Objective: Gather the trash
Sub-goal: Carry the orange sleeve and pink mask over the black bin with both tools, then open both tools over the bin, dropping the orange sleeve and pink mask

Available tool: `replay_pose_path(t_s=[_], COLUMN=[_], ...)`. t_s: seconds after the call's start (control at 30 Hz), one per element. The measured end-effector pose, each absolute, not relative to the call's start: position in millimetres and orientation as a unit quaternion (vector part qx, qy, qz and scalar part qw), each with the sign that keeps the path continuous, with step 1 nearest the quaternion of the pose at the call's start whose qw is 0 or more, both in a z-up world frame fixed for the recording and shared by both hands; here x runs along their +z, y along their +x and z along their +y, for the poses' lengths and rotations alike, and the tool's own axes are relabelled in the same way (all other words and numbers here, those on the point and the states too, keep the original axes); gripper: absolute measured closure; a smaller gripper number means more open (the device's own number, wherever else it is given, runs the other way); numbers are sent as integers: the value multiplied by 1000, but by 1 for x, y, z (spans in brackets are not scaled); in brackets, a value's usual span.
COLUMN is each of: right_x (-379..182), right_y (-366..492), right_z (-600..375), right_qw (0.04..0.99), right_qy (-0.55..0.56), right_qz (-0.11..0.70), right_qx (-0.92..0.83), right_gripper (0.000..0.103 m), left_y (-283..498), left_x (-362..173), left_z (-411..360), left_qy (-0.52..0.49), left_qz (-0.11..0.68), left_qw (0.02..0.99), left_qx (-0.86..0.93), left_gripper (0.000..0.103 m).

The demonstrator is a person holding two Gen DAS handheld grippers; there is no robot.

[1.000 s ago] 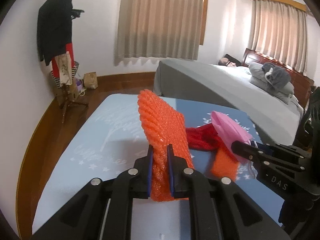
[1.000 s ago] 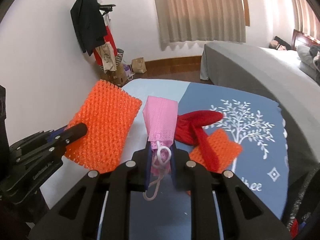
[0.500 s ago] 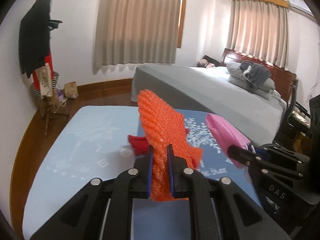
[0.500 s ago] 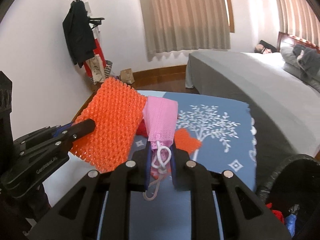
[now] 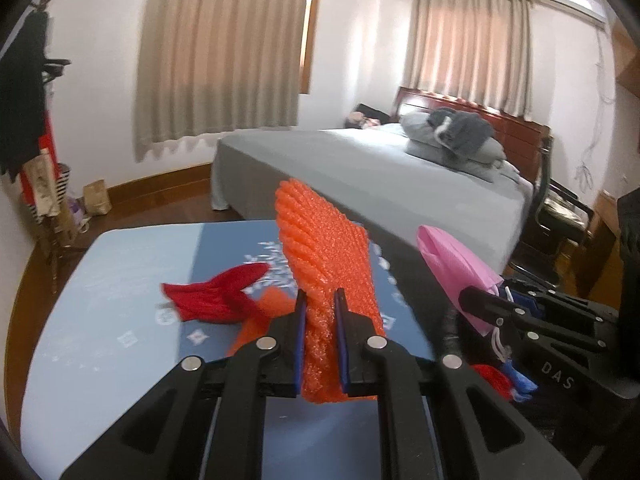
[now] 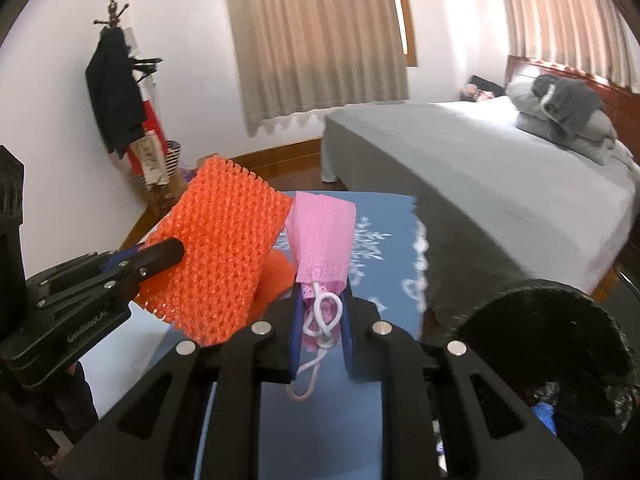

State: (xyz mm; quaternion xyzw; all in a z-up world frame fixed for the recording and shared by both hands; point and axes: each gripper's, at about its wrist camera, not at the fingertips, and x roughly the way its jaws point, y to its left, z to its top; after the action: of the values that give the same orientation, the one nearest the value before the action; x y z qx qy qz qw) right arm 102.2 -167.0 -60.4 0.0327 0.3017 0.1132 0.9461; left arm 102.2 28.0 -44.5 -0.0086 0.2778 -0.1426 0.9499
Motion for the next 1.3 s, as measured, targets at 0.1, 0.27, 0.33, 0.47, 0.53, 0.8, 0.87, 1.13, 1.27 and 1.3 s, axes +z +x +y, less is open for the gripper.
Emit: replay_pose_path(t_s=[0.1, 0.27, 0.33, 0.47, 0.53, 0.8, 0.87, 1.13, 1.27, 1.3], right_x=[-62, -64, -65, -68, -71, -79, -82, -92, -98, -100], right_y=[97, 85, 81, 70, 63, 41, 35, 27, 24, 23], right_z=[-184, -217, -229, -255, -269, -311, -321, -350, -362, -365], right_qw=[948, 951, 952, 952, 952, 950, 949, 943, 940, 939], right_qy=[36, 42, 44, 52, 55, 67, 70, 82, 87, 88], right_qz=[301, 299, 299, 301, 302, 302, 303, 311, 316, 316], right_qx=[97, 64, 51, 21, 5, -41, -53, -87, -98, -100], right_gripper=[88, 88, 88, 88, 88, 88, 88, 88, 88, 88], left_y=[102, 102, 102, 100, 101, 97, 96, 95, 95, 95], left_x=[-45, -45, -44, -48, -48, -55, -57, -71, -78, -79], left_z=[7, -28, -42, -69, -81, -132, -145, -186, -203, -206], left_qy=[-4, 4, 7, 14, 18, 32, 37, 54, 62, 63], left_qz=[278, 277, 275, 275, 275, 280, 280, 291, 299, 300], left_qw=[947, 940, 938, 932, 929, 912, 908, 894, 886, 885], left_qx=[-163, -198, -210, -236, -249, -297, -308, -337, -348, -350], left_gripper=[90, 90, 90, 90, 90, 90, 90, 90, 90, 90])
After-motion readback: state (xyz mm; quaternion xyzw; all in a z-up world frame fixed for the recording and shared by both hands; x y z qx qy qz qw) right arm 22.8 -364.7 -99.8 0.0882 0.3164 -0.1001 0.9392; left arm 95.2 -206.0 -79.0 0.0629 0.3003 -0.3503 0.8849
